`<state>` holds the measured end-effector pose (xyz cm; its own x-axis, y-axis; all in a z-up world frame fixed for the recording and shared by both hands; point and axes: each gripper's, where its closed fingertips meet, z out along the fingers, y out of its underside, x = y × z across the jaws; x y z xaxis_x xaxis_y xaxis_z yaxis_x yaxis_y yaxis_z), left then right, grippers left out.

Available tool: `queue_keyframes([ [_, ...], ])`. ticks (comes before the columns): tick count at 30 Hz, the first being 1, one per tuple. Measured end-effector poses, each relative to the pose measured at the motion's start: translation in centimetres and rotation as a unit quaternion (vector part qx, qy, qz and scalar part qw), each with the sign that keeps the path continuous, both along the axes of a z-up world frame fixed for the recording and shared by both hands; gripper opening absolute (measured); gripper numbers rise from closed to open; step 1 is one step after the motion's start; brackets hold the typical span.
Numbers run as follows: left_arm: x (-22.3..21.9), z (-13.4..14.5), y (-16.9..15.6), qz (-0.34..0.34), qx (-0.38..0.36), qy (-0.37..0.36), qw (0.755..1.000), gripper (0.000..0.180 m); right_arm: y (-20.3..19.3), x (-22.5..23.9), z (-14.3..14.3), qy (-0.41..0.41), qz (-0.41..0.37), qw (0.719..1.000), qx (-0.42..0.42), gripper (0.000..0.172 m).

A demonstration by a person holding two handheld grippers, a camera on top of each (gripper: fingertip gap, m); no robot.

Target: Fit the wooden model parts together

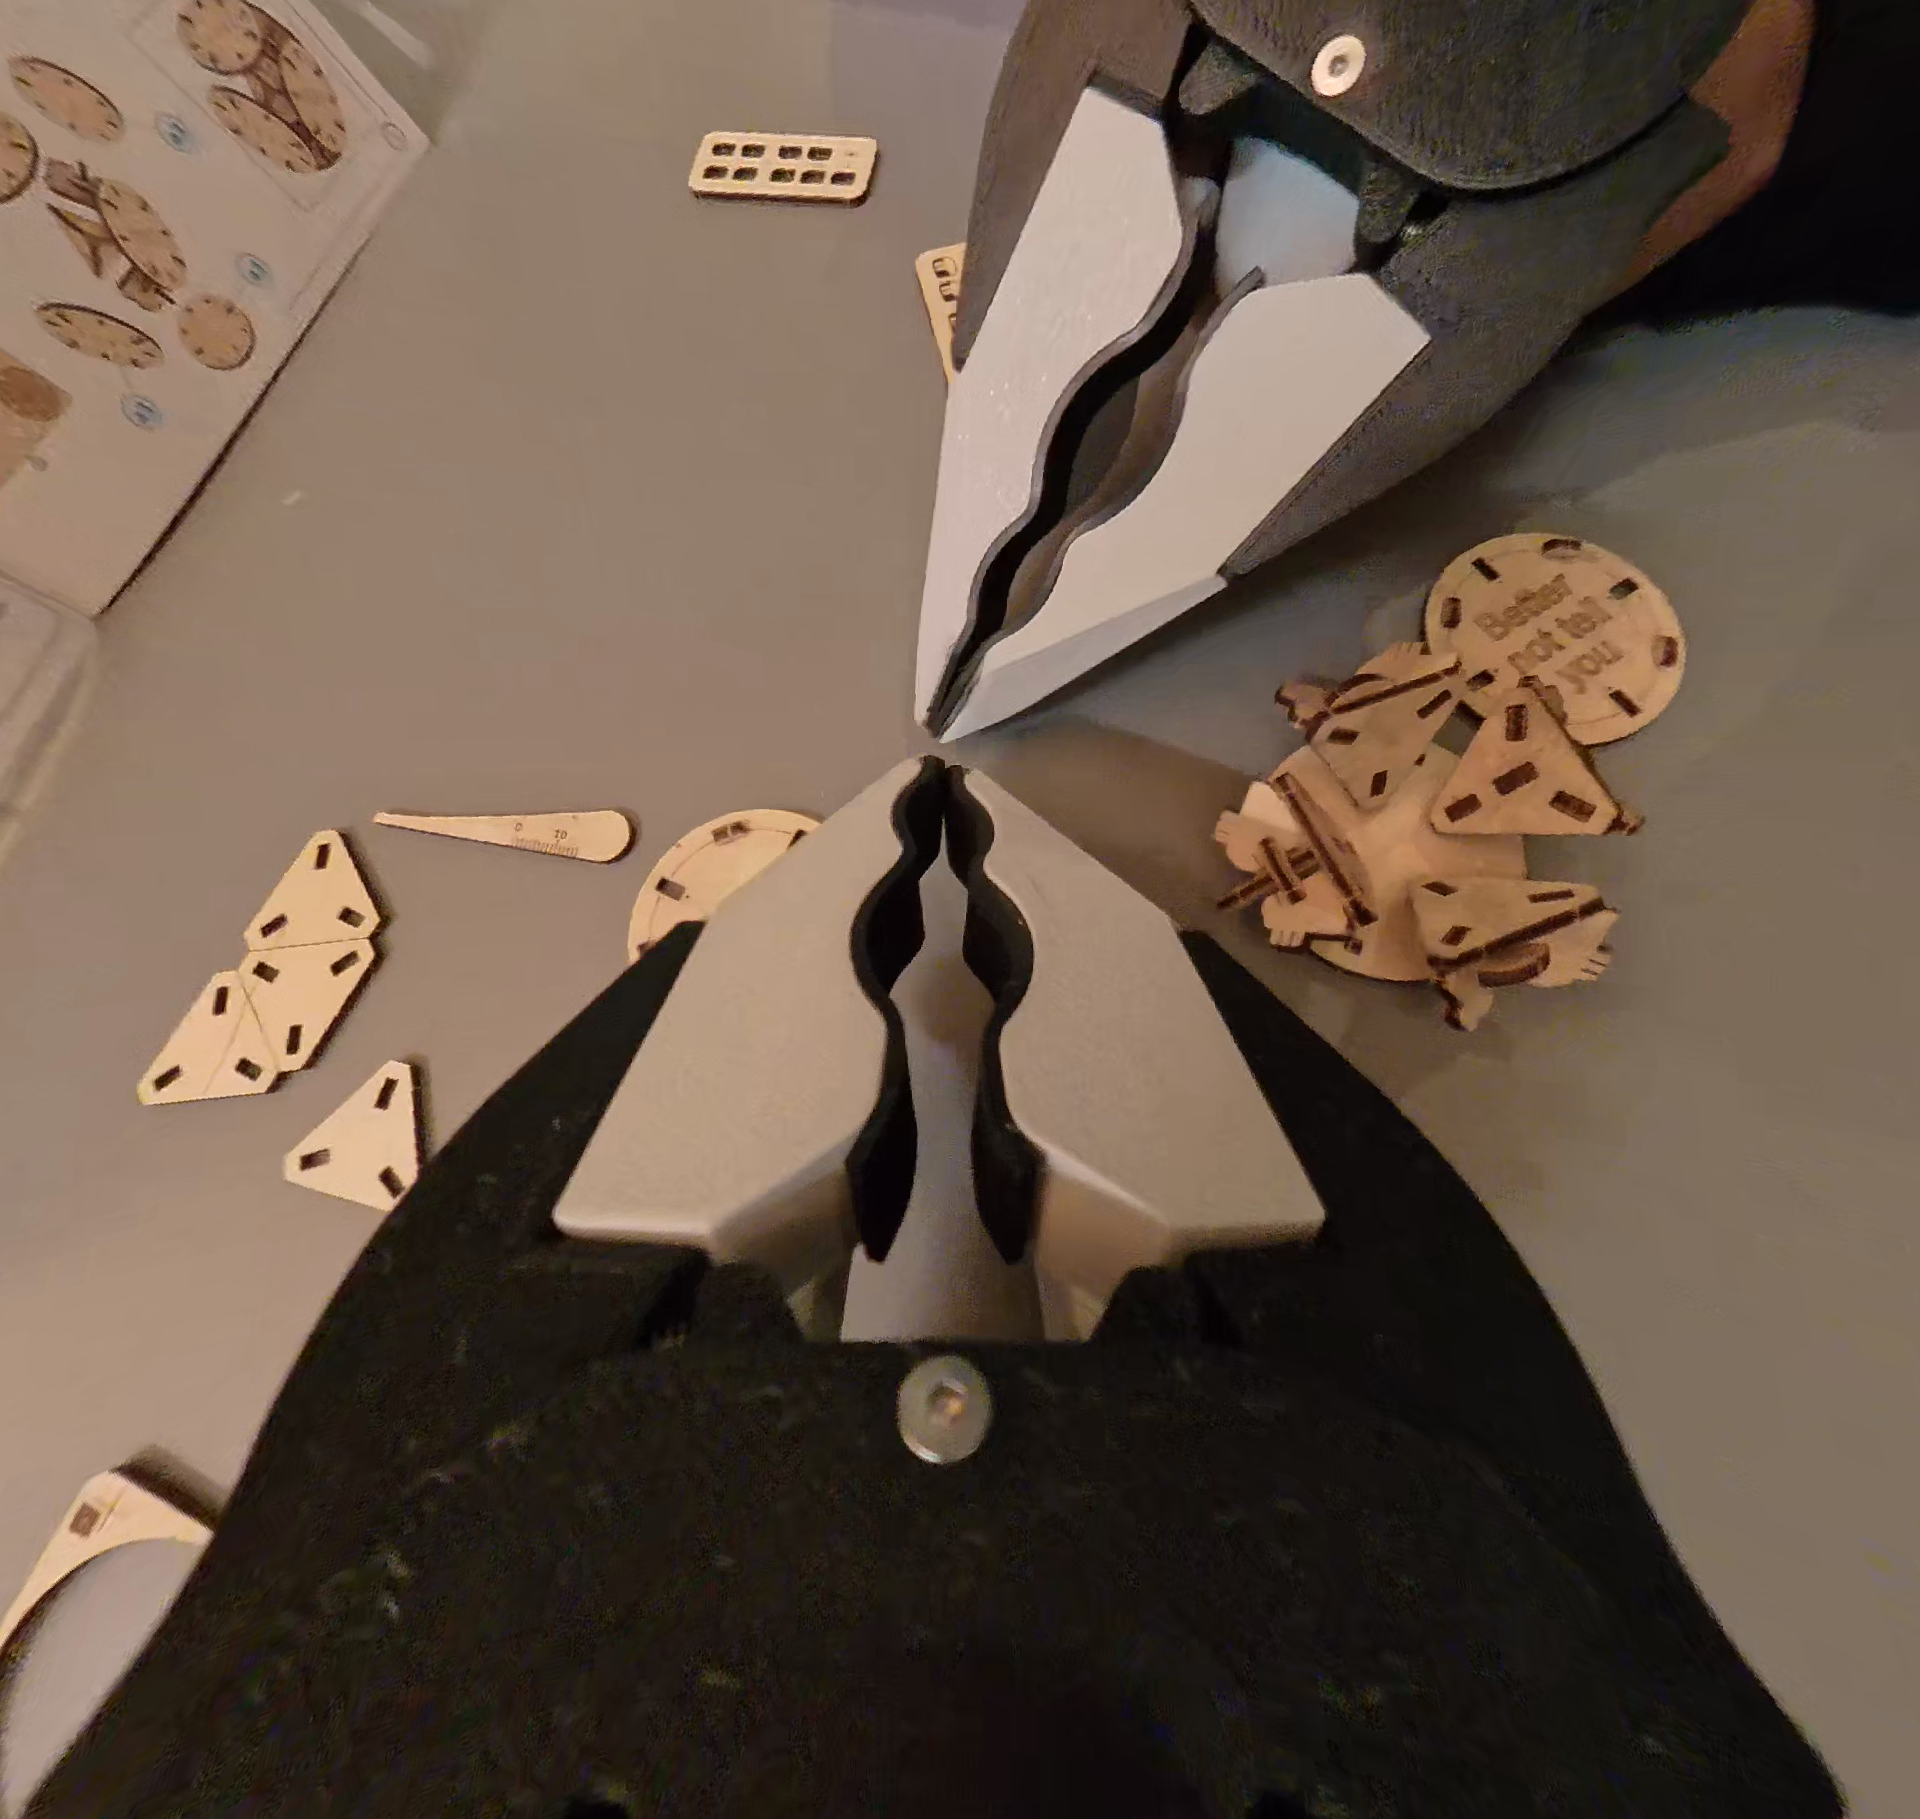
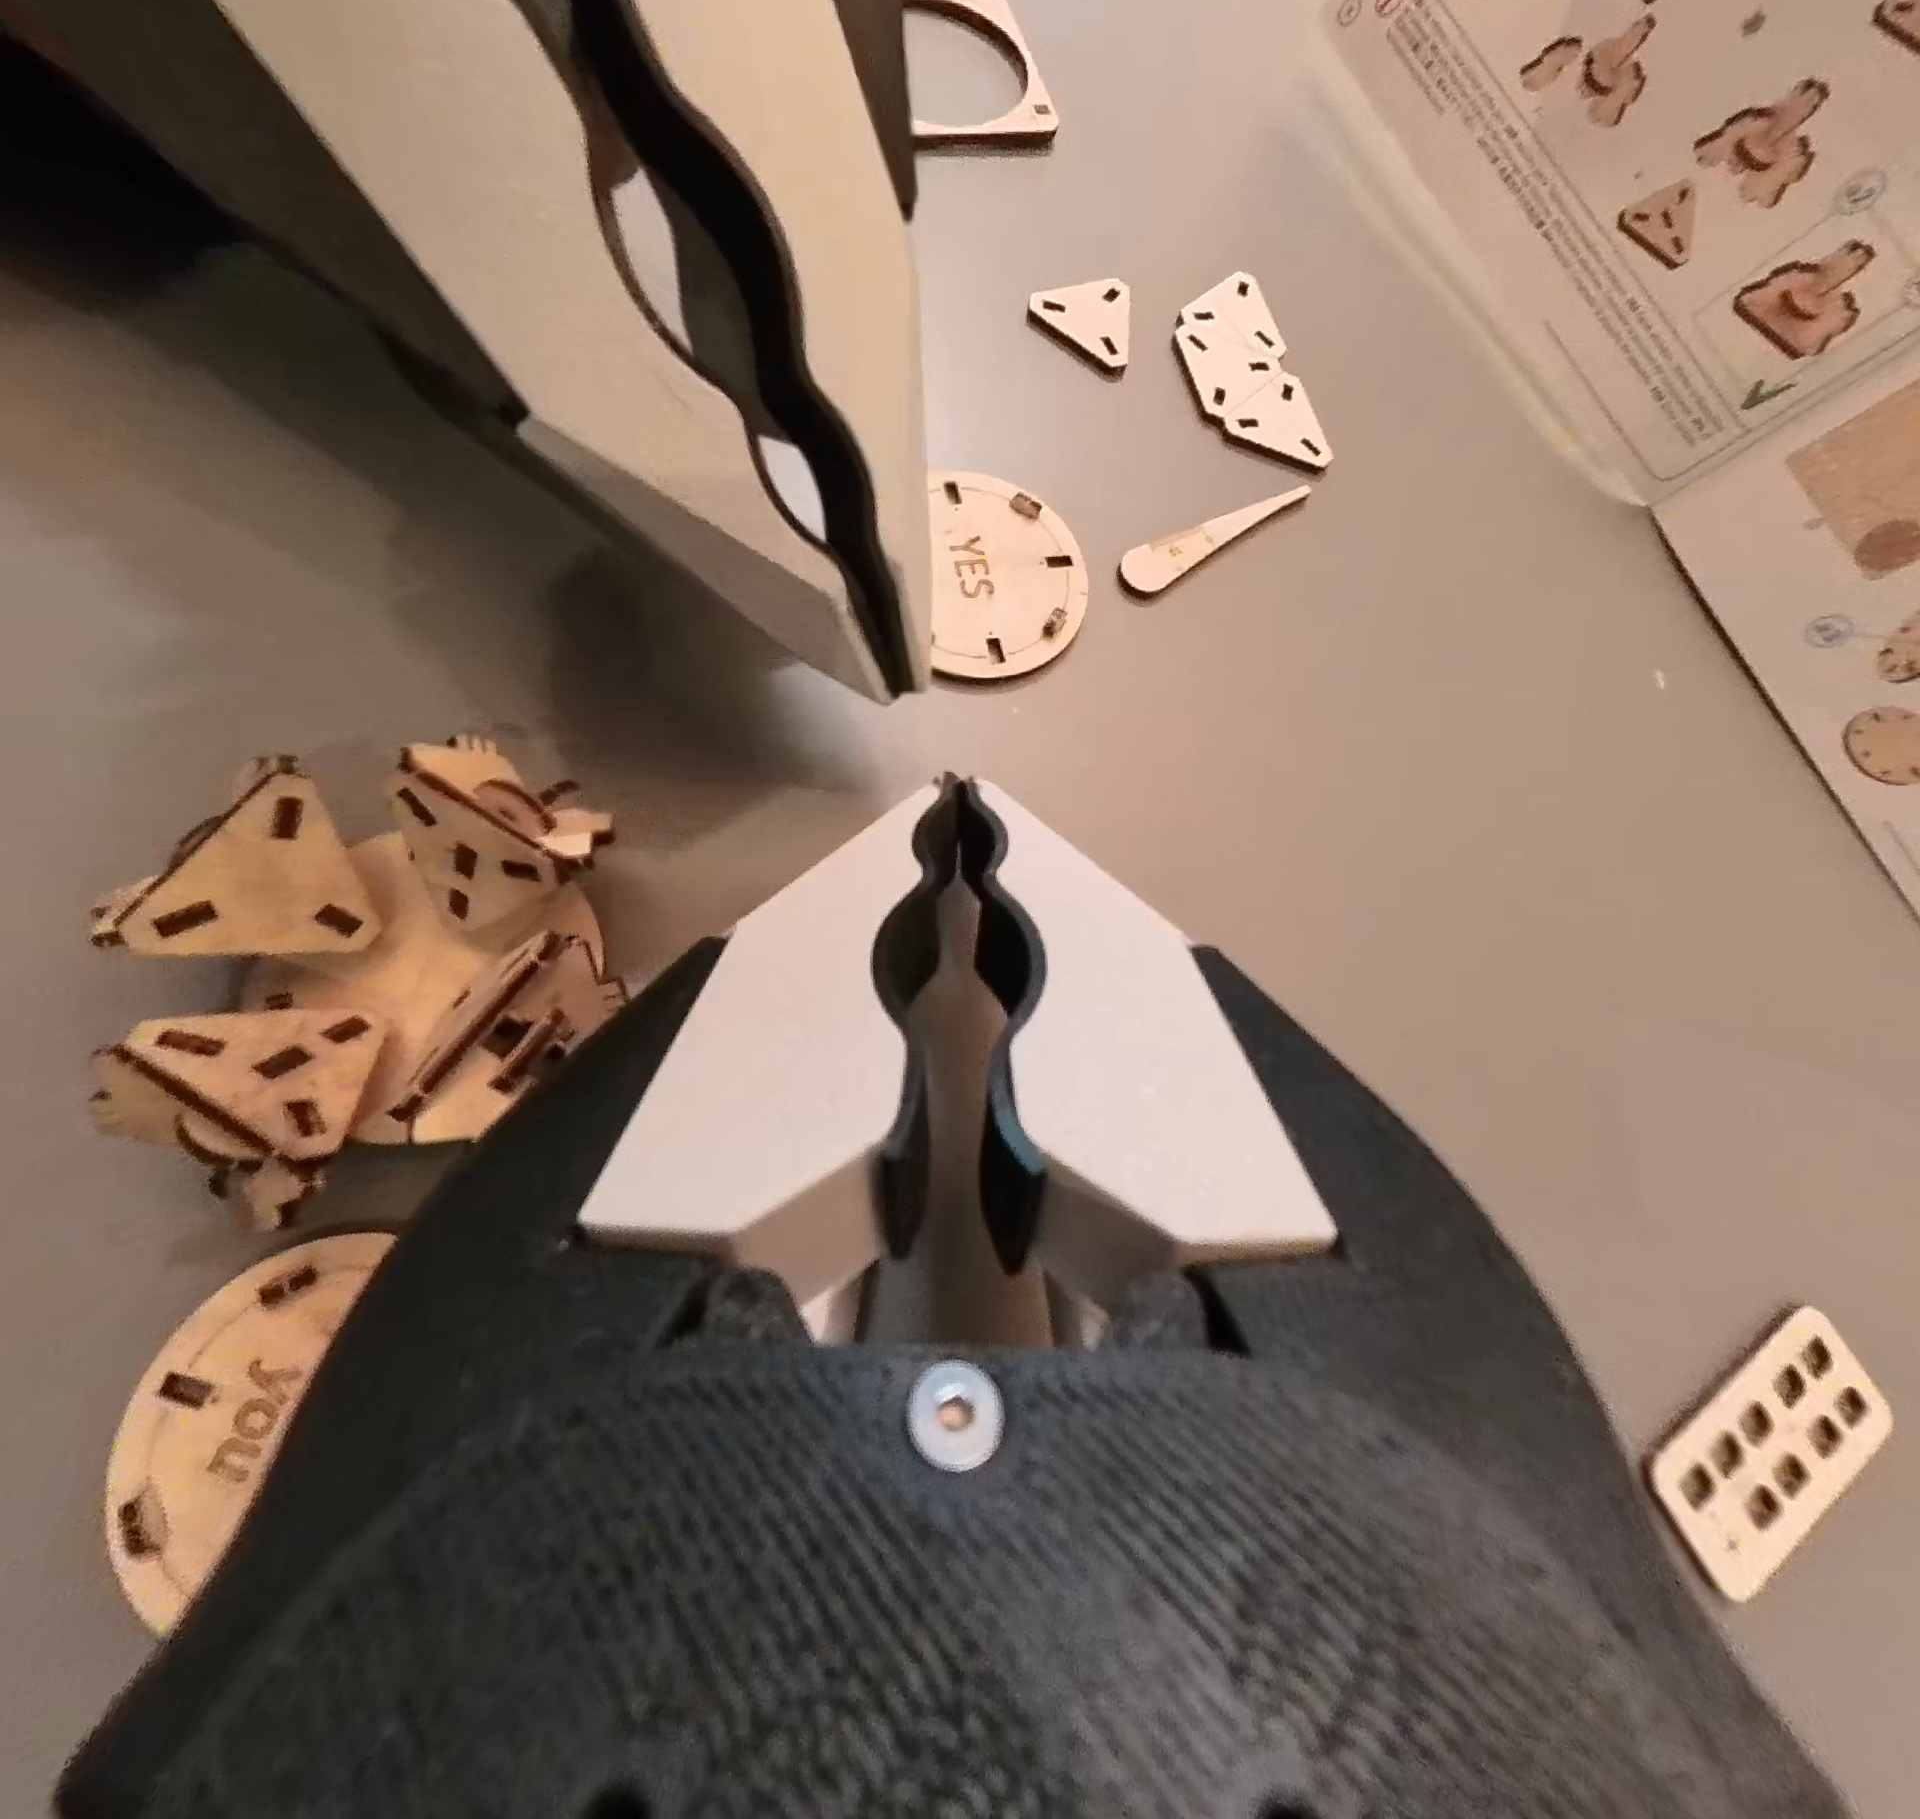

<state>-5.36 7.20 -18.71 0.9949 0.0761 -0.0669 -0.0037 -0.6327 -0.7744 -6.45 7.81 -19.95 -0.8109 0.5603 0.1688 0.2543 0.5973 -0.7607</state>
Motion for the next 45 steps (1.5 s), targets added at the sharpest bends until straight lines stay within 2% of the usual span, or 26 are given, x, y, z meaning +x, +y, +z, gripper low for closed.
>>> queue_keyframes([
  [7,0.1,0.3,0.1,0.004,0.01,-0.01,1.0,0.0,-0.2,0.1,0.3,-0.003,-0.012,1.0,-0.007,0.0],
  [13,-0.6,-0.4,-0.1,0.003,0.0,-0.013,1.0,0.0,-0.5,0.8,-0.8,-0.006,-0.01,1.0,0.026,0.0],
  [25,-0.3,-0.1,0.1,-0.003,0.006,-0.015,1.0,0.0,0.4,-0.1,1.3,-0.005,-0.037,0.999,-0.038,0.0],
  [29,0.7,0.1,0.4,-0.024,0.025,-0.077,0.996,0.0,0.6,-0.1,1.5,0.003,-0.034,0.999,-0.022,0.0],
  [33,0.7,1.5,0.2,-0.029,0.07,-0.166,0.983,0.0,1.0,0.3,3.3,-0.028,-0.021,0.995,-0.097,0.0],
  [35,0.7,2.3,0.1,-0.031,0.095,-0.188,0.977,0.0,1.3,0.3,4.0,-0.017,-0.011,0.992,-0.121,0.0],
  [40,1.4,3.2,0.0,-0.058,0.114,-0.196,0.972,0.0,1.2,0.5,3.4,-0.033,-0.001,0.99,-0.138,0.0],
  [45,1.7,3.3,0.0,-0.085,0.122,-0.155,0.977,0.002,1.1,-0.2,3.4,-0.006,-0.009,0.99,-0.143,0.0],
])
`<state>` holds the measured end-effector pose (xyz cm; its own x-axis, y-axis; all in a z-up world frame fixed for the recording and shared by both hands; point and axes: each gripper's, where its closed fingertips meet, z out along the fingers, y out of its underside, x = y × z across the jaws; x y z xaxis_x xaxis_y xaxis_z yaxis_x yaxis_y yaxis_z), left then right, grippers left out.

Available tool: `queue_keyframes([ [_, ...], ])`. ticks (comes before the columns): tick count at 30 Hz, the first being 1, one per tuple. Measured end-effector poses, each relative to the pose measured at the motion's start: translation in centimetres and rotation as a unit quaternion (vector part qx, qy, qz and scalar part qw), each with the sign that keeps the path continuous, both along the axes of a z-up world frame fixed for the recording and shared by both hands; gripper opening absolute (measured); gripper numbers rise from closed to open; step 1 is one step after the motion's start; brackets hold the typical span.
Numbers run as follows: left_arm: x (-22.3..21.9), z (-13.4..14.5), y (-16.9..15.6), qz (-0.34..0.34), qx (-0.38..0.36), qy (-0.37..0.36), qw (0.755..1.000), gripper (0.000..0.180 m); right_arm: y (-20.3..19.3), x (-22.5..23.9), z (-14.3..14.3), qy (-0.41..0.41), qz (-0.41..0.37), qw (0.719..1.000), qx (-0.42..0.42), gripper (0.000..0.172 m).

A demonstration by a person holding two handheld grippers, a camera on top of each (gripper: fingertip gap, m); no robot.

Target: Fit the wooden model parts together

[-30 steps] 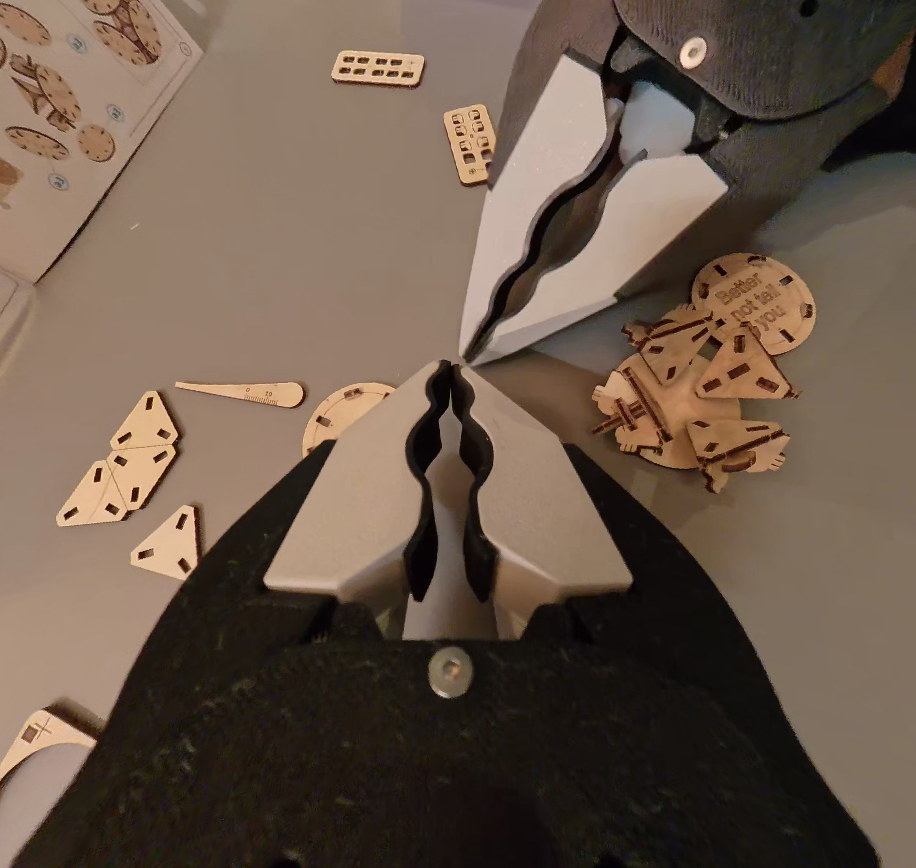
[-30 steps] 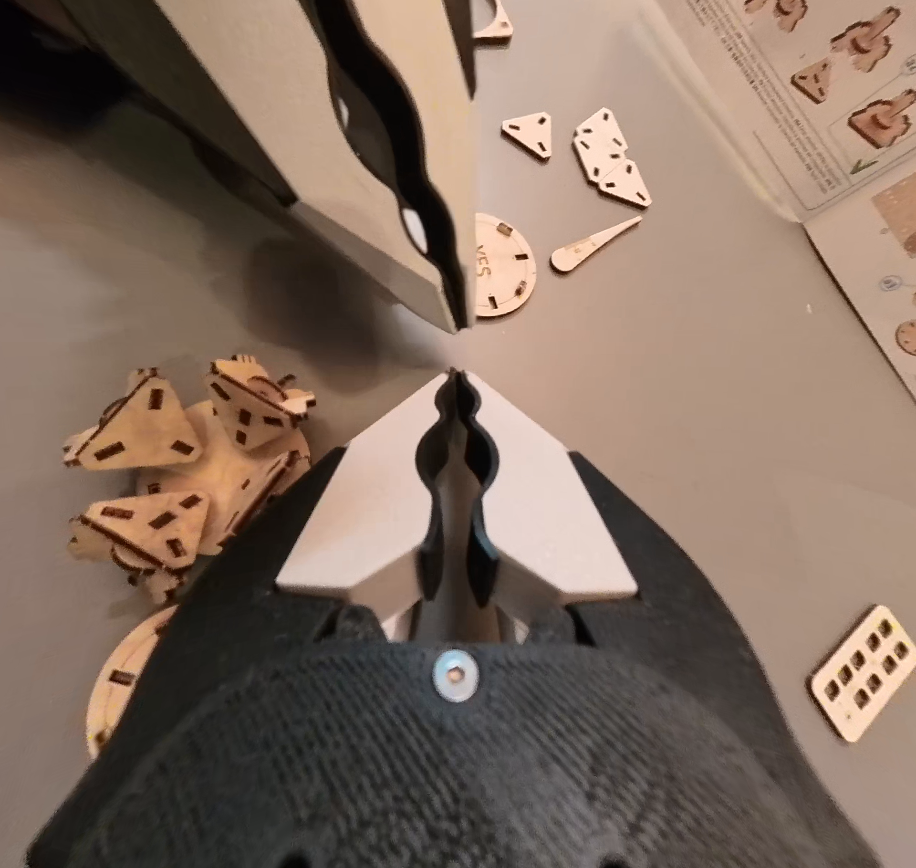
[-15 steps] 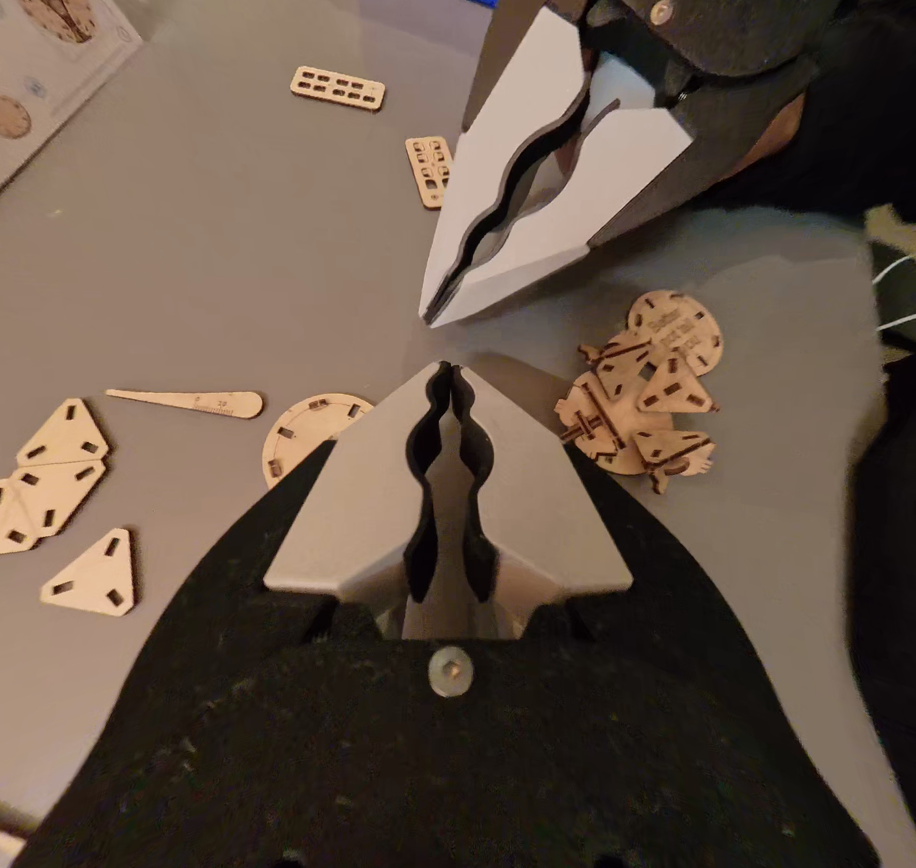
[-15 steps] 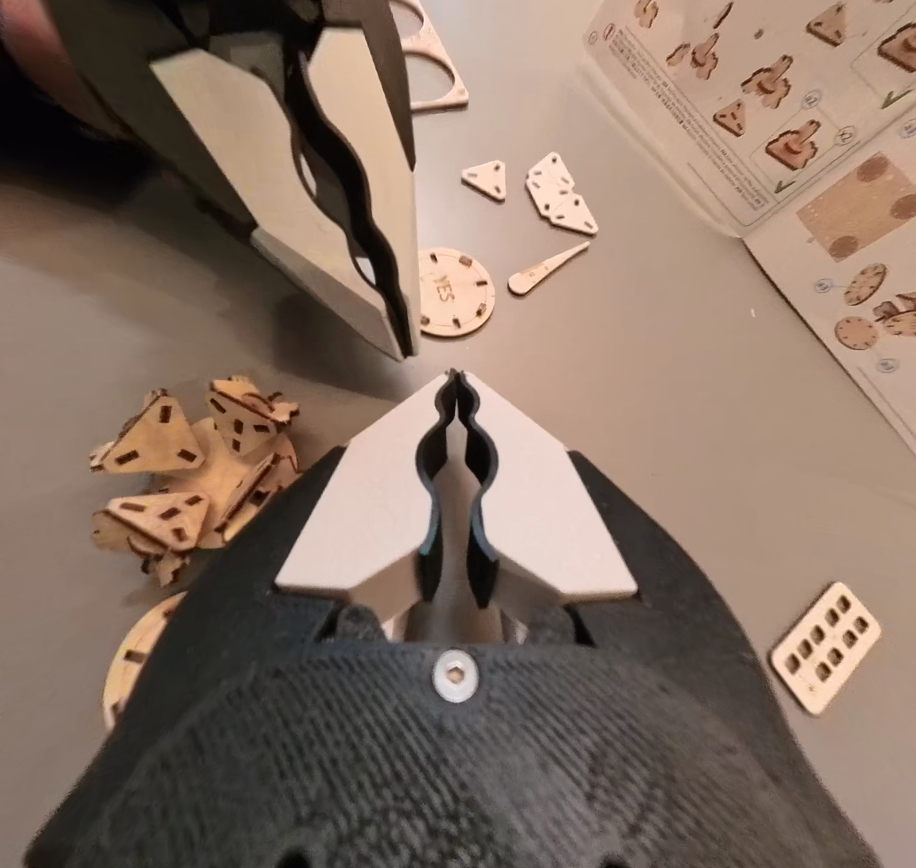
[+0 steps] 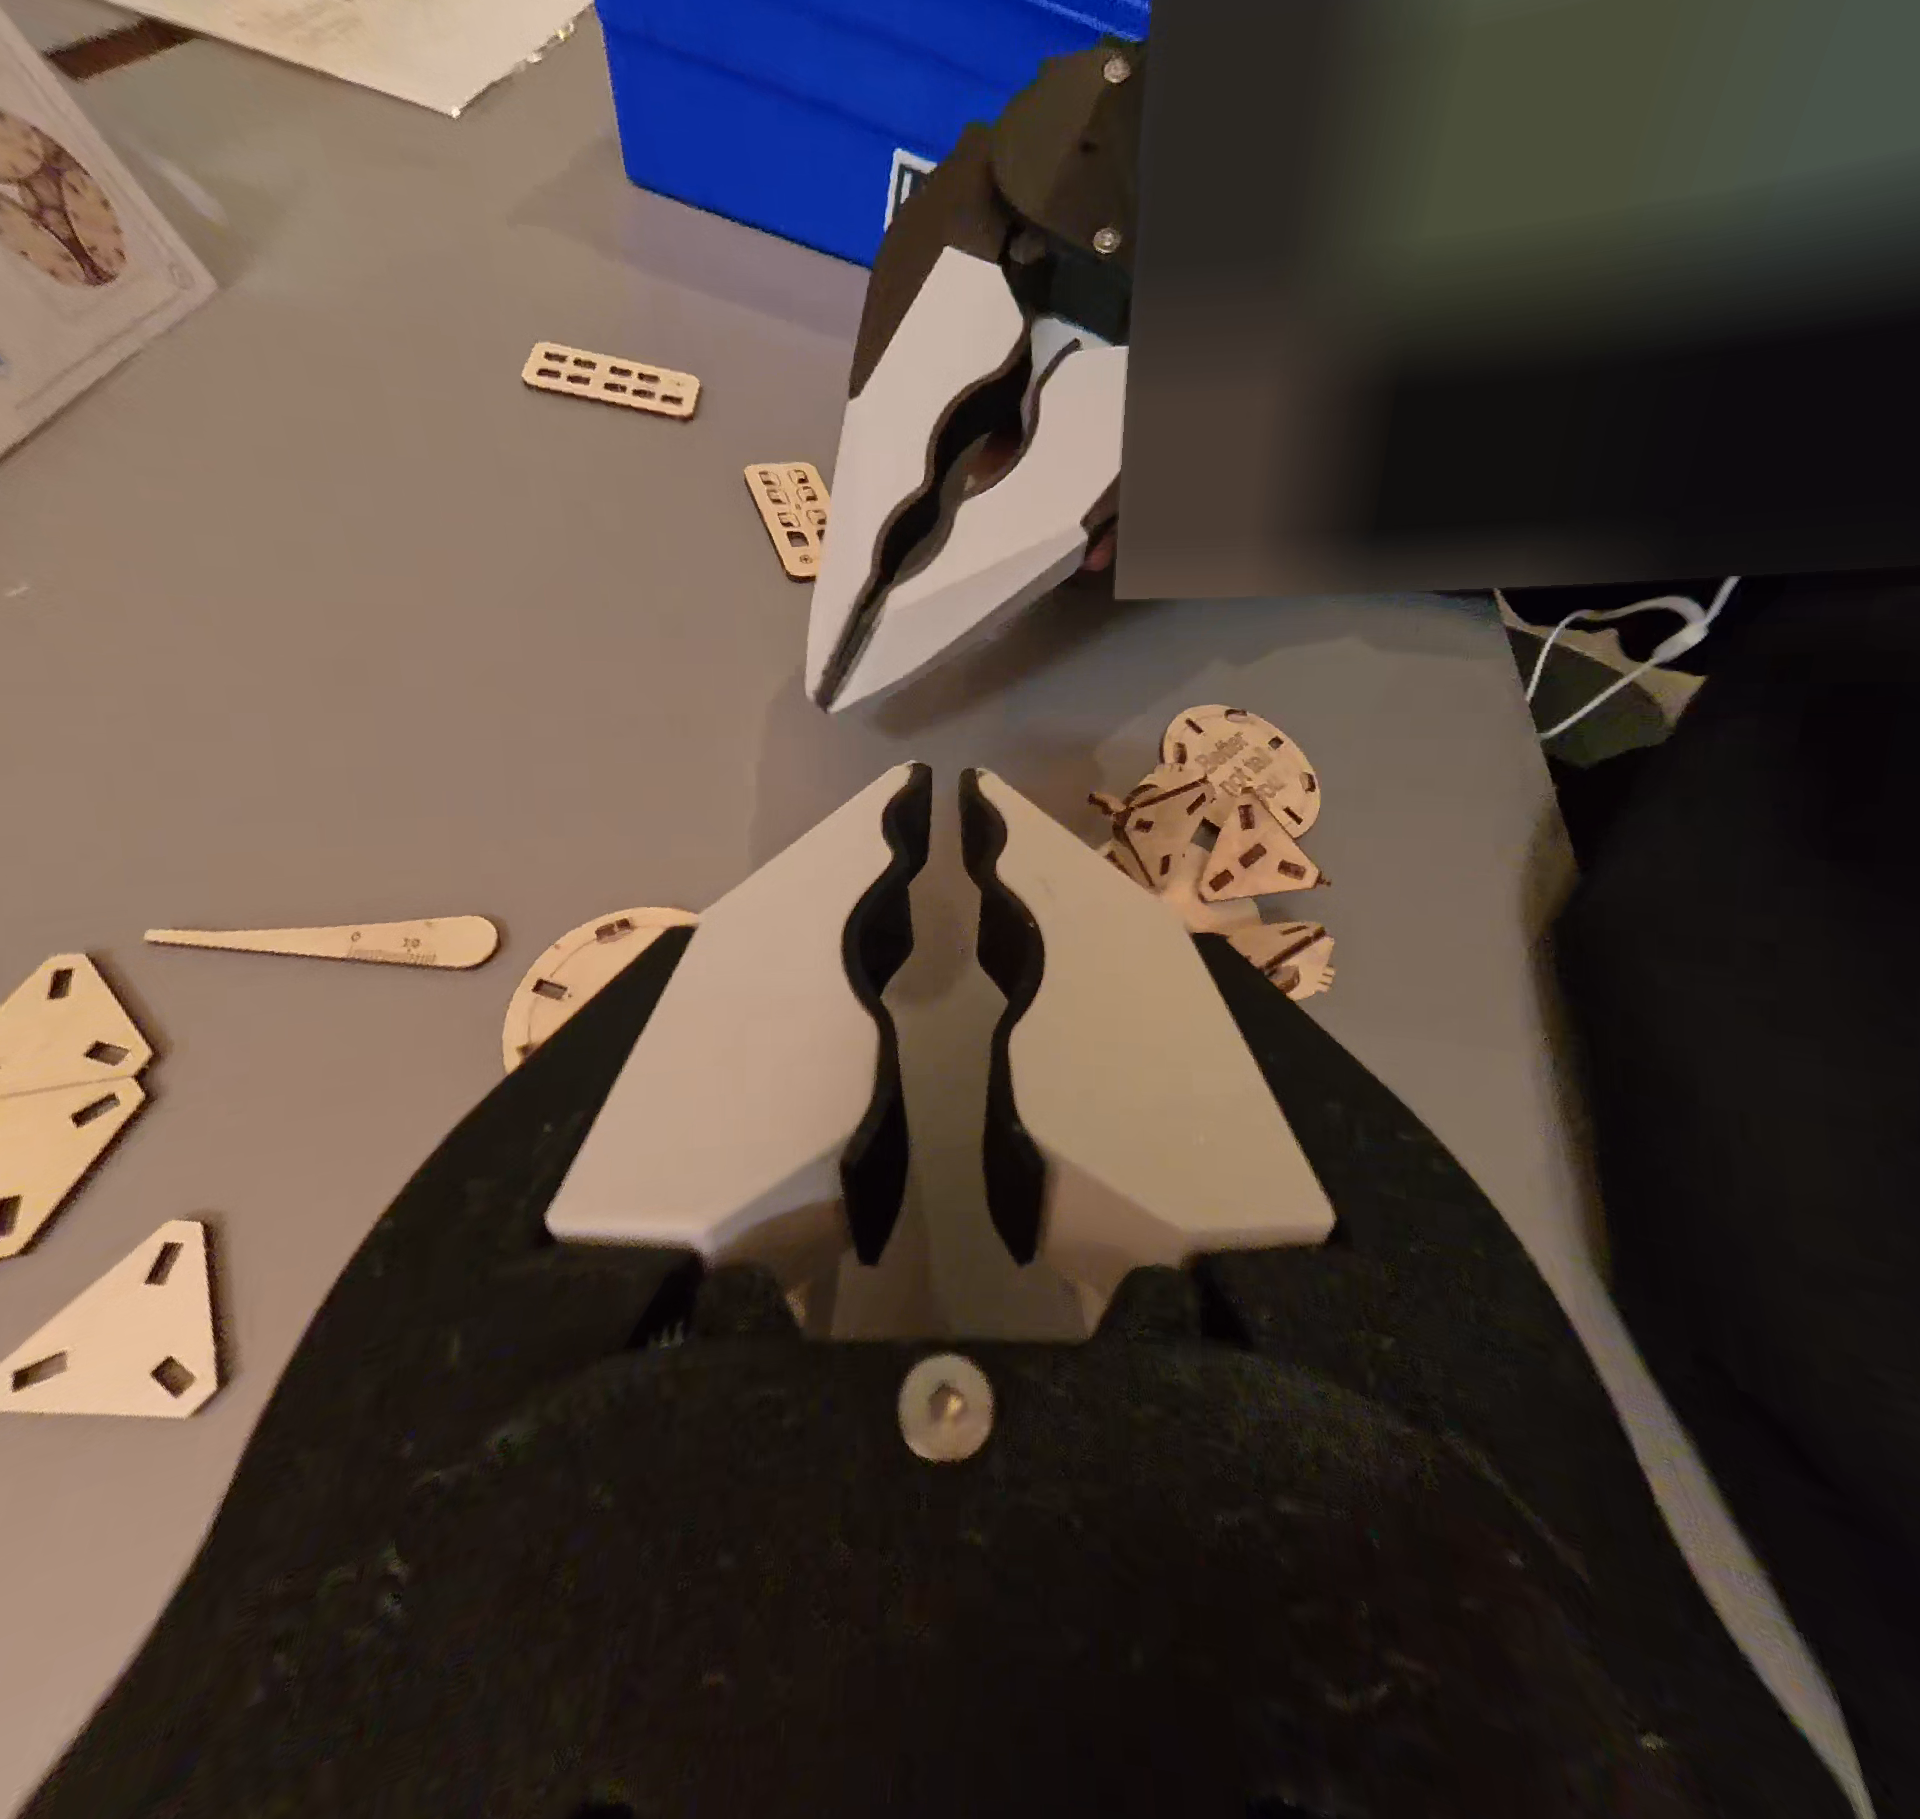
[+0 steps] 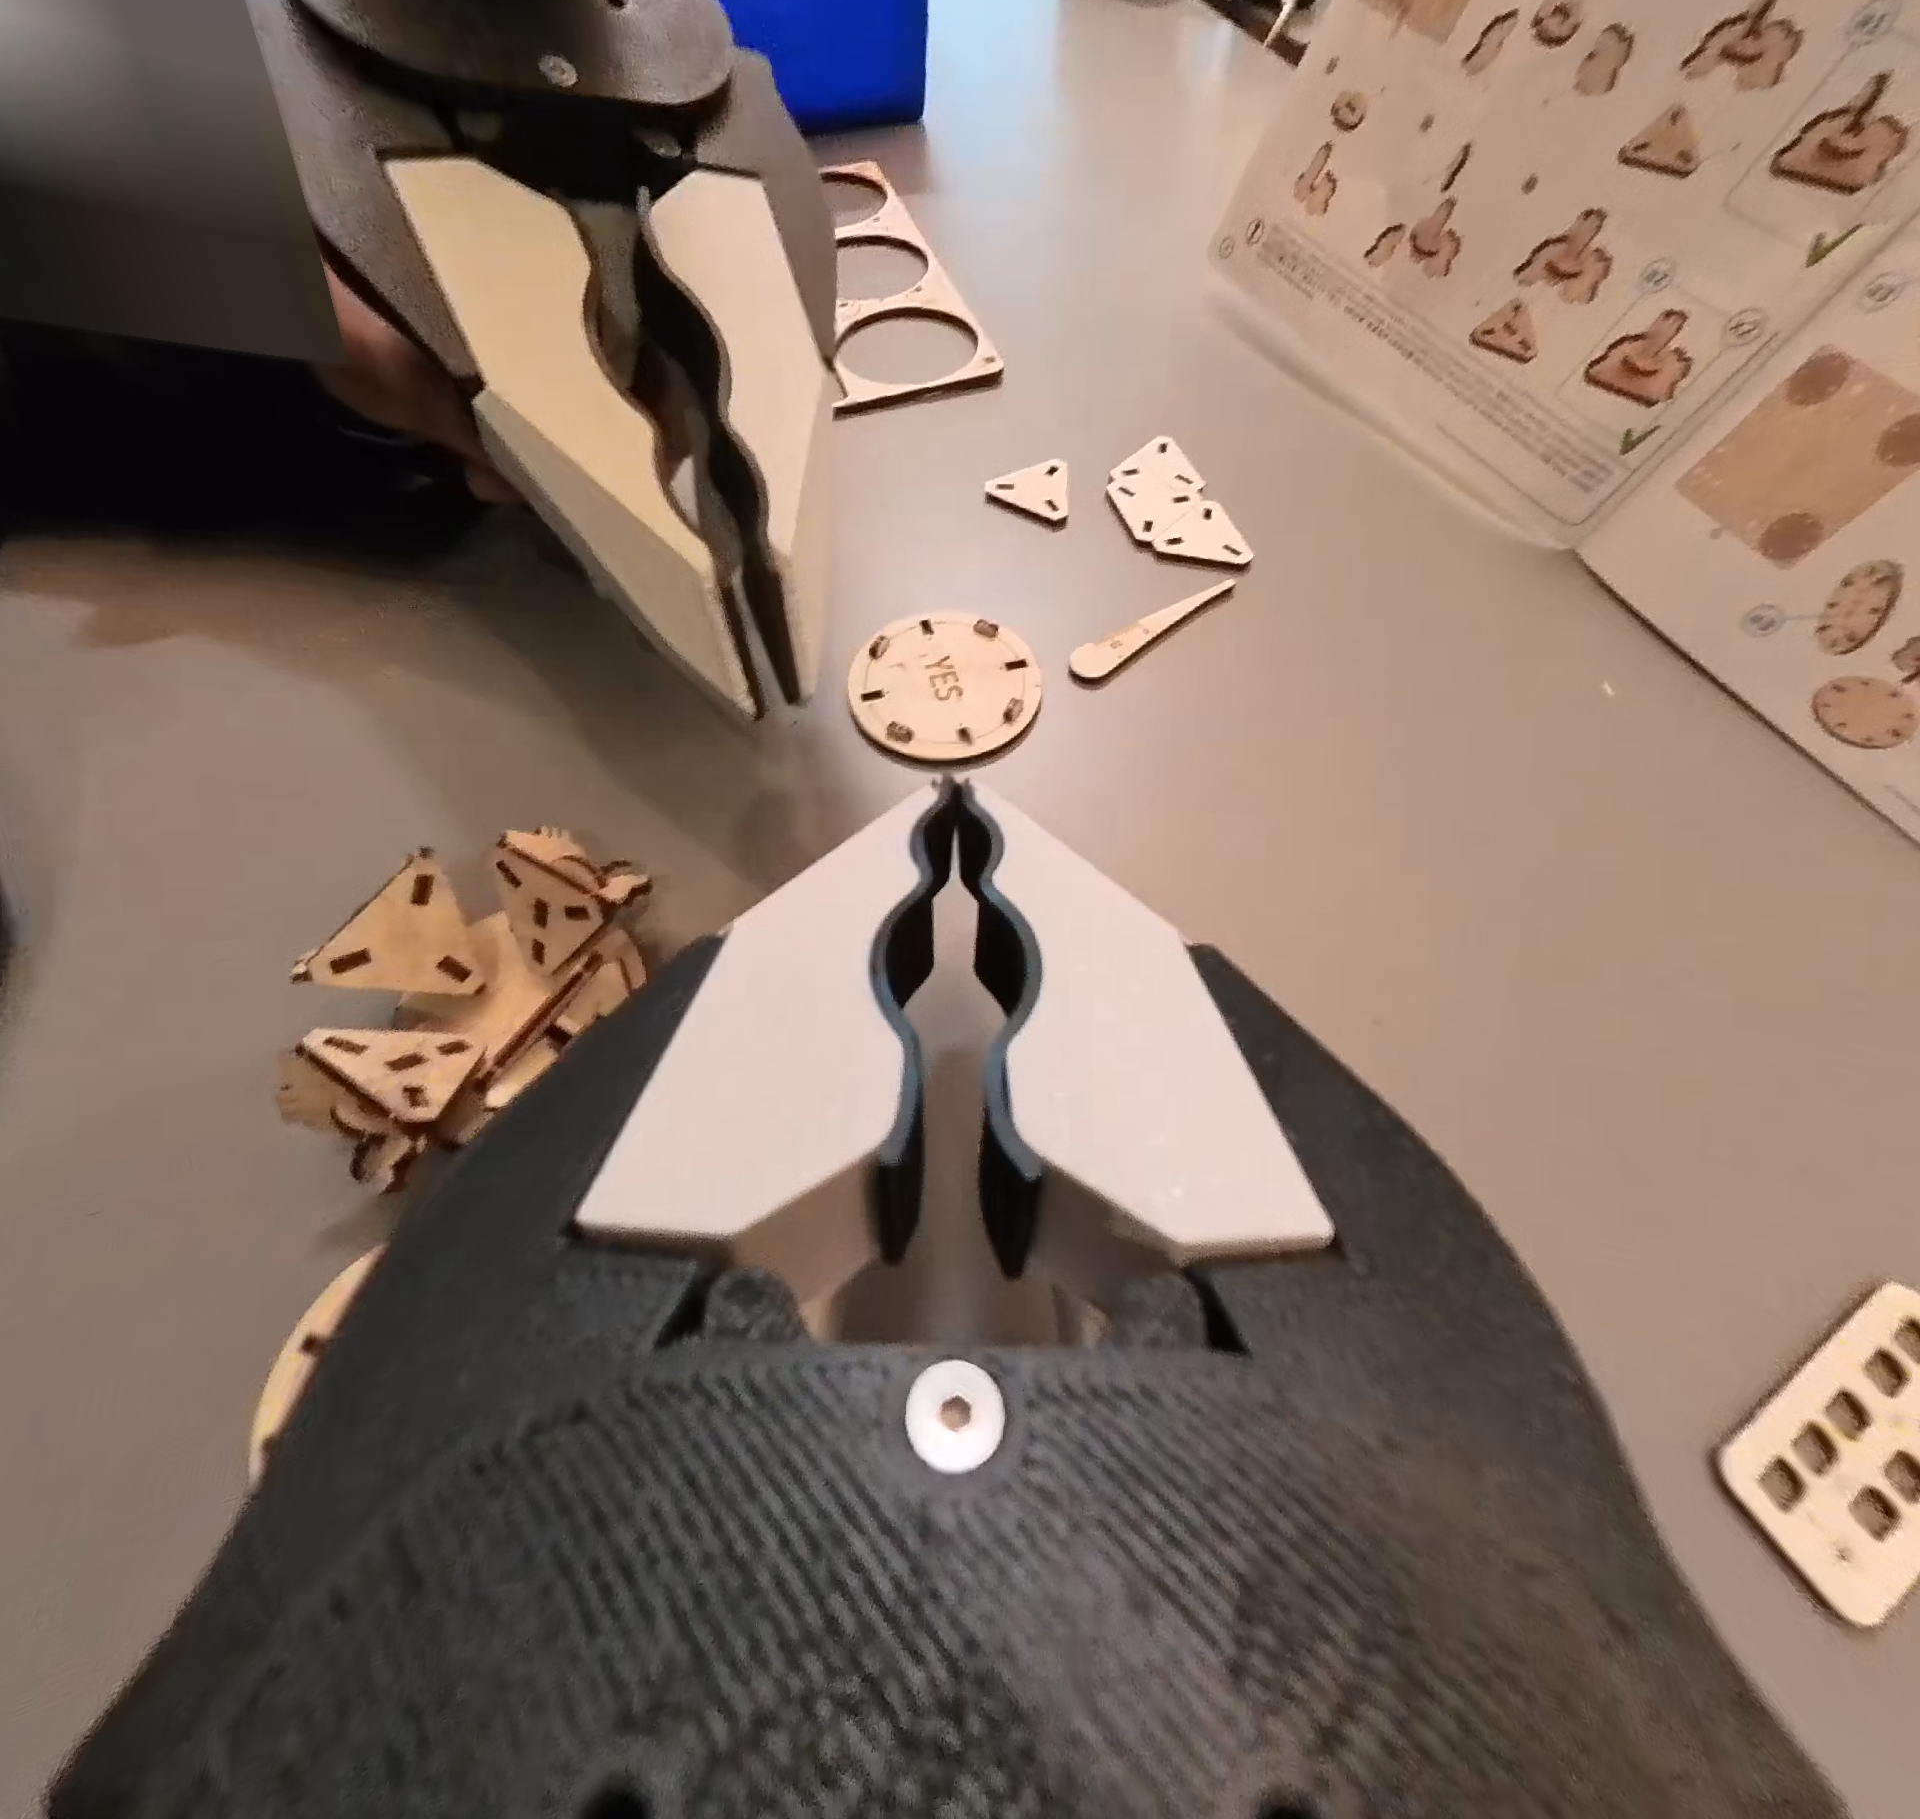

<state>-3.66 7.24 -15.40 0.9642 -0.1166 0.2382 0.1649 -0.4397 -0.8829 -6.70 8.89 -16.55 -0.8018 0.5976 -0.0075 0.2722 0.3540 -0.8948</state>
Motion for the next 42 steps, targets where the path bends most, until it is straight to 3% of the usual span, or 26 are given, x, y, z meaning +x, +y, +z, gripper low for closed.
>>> queue_keyframes([
  [4,-0.3,0.4,-0.1,0.006,0.015,0.0,1.0,0.005,1.5,-0.9,1.1,0.024,-0.061,0.998,-0.007,0.001],
  [6,-0.2,0.9,-0.3,0.008,0.024,-0.005,1.0,0.004,2.1,0.4,1.6,-0.018,-0.091,0.996,-0.011,0.019],
  [10,1.0,2.4,-0.3,-0.004,0.058,-0.004,0.998,0.002,3.0,5.9,2.4,-0.069,-0.106,0.991,0.041,0.04],
  [14,2.5,2.6,0.1,-0.023,0.06,0.017,0.998,0.002,2.6,12.2,0.3,-0.101,-0.069,0.987,0.1,0.094],
  [18,3.0,1.0,0.4,-0.031,0.032,0.078,0.996,0.0,2.3,13.6,-1.2,-0.101,-0.097,0.988,0.065,0.093],
  [24,3.4,0.8,0.6,-0.037,0.03,0.098,0.994,0.0,1.7,13.4,-3.9,-0.136,-0.09,0.985,0.053,0.106],
  [30,3.4,0.7,0.5,-0.041,0.032,0.09,0.995,0.0,2.2,12.8,-4.4,-0.09,-0.101,0.985,0.107,0.077],
  [32,3.2,0.6,0.5,-0.039,0.034,0.079,0.996,0.0,2.2,12.8,-4.4,-0.092,-0.098,0.985,0.109,0.075],
  [34,2.9,0.5,0.5,-0.036,0.035,0.067,0.996,0.0,2.2,12.9,-4.3,-0.096,-0.089,0.985,0.113,0.052],
  [39,2.1,0.9,0.2,-0.022,0.038,0.049,0.998,0.0,2.4,12.7,-4.3,-0.105,-0.086,0.983,0.124,0.052],
  [42,1.6,2.5,0.2,0.01,0.063,0.042,0.997,0.015,2.9,12.8,-4.3,-0.106,-0.094,0.98,0.136,0.052],
])
